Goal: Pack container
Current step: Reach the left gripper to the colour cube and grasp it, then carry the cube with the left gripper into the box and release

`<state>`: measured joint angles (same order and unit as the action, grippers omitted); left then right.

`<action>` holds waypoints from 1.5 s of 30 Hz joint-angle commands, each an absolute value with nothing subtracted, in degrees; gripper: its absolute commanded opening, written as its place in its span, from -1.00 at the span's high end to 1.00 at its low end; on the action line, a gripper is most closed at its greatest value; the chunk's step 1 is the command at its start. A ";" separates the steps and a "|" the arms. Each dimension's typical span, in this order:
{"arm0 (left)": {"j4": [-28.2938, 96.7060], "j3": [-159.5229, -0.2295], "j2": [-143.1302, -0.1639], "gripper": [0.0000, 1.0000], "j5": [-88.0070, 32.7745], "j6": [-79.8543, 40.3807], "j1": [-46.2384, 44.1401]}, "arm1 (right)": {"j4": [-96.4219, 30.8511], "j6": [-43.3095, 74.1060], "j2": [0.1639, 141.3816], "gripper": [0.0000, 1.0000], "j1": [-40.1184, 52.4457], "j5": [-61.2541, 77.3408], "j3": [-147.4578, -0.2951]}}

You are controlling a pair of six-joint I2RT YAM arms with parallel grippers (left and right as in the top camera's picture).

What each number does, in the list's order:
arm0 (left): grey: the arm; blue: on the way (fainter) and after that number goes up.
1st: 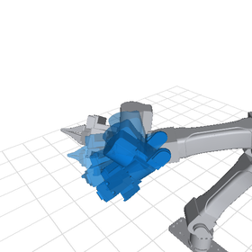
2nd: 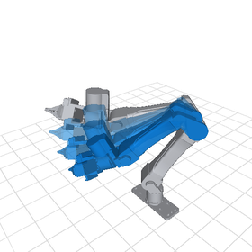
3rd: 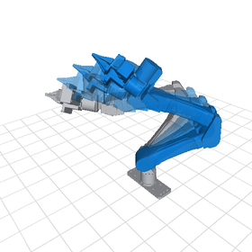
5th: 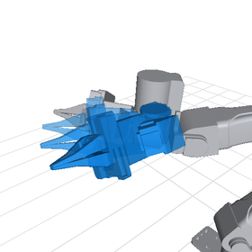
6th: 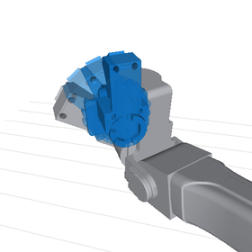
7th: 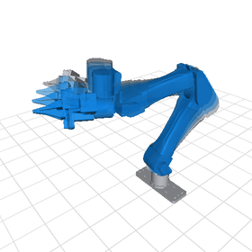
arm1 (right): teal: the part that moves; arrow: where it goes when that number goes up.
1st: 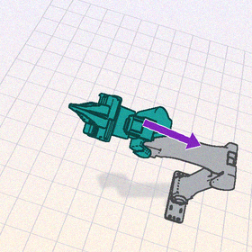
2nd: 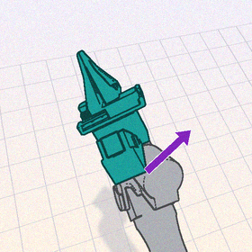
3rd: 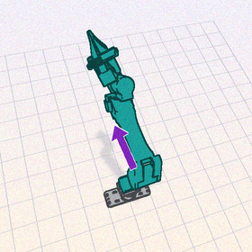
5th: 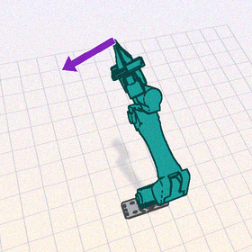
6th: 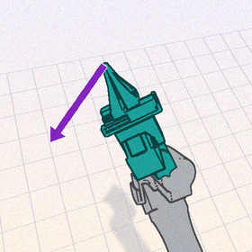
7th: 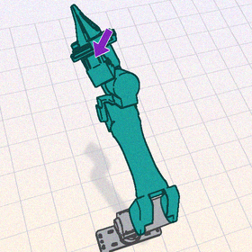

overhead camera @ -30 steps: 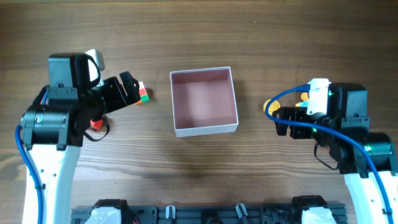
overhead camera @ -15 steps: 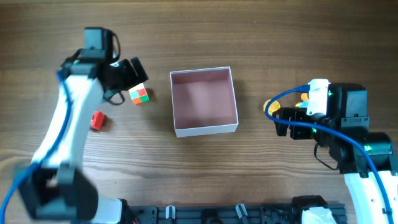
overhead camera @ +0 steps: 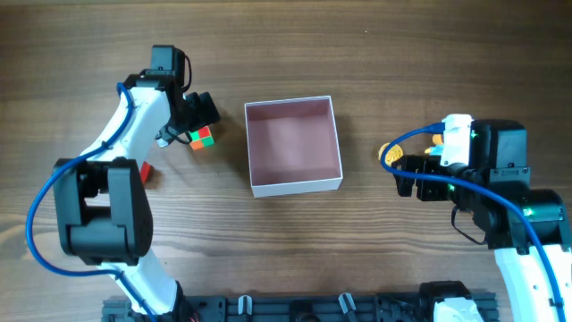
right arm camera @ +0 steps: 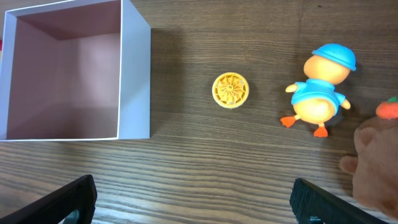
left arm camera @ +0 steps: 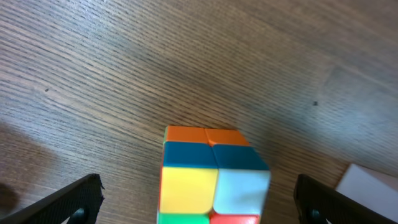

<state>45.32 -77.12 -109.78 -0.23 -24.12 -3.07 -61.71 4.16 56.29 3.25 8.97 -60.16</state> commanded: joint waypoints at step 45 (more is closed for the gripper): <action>58.67 -91.35 -93.21 0.92 2.04 -25.17 -27.90 | -61.54 3.18 56.42 -0.99 3.49 9.08 -61.54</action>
